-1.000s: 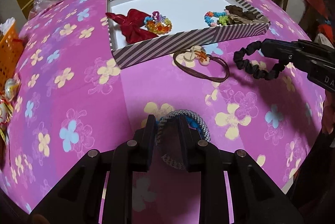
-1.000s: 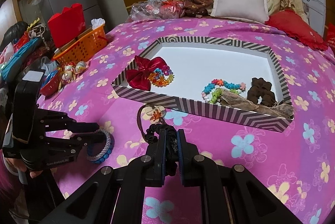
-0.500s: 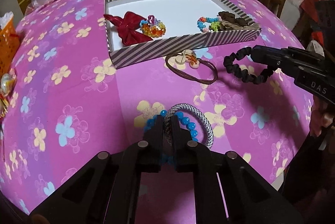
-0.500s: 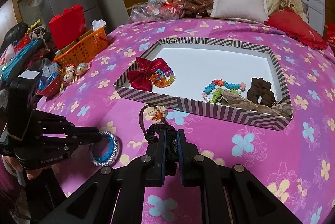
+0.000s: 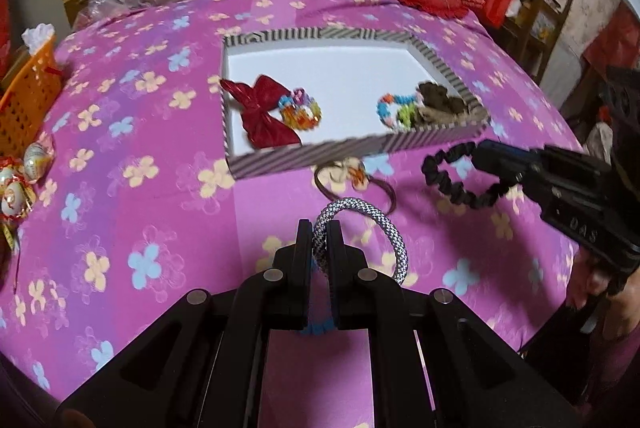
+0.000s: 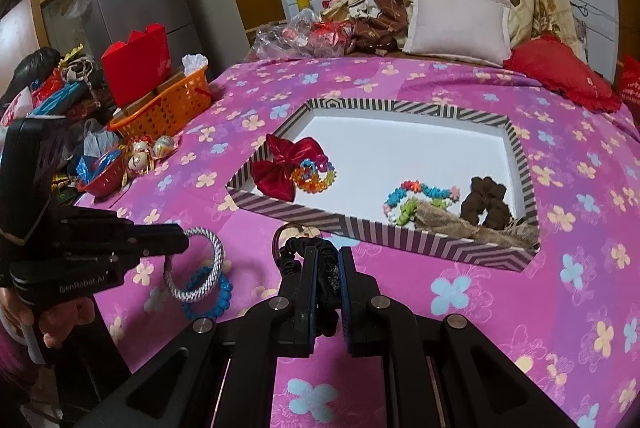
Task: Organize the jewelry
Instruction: 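Lift the silver braided bracelet with left tool while right lifts the black scrunchie, then carry both held items into the white box and open both tools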
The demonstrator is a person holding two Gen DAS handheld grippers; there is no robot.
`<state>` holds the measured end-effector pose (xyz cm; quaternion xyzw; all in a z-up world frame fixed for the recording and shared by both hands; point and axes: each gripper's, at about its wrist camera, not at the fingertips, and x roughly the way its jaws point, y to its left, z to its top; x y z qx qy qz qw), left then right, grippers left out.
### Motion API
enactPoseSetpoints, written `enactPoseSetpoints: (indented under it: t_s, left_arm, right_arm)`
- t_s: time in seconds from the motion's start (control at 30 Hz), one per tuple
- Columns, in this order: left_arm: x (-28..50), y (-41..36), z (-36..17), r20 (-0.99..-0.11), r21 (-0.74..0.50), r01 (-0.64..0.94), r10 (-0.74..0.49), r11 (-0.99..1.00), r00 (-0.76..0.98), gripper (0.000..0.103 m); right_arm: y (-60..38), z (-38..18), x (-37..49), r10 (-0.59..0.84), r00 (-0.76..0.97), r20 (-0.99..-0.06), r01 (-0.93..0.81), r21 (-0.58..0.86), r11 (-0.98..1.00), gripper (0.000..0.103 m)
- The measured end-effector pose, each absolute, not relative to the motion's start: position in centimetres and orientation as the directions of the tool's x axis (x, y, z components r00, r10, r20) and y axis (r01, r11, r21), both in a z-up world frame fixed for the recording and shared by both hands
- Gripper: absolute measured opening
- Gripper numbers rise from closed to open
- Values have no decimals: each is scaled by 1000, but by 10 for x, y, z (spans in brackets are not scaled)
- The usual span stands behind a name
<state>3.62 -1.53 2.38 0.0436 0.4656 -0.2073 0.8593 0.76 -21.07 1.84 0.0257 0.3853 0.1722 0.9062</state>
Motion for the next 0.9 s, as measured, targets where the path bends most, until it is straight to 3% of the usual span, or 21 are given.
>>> enactPoseSetpoints:
  t_s: [0.43,0.9]
  left_arm:
    - [78,-38,36,-800,-77,302,-240,950,551,6]
    - [135,-58,23,-823,-84,218,-191,972,534,6]
  right_arm:
    - [-230,45,37,306,693,-653,-259,172,951,9]
    - [-247,34,92,306,687,-659,-204,230,952,9]
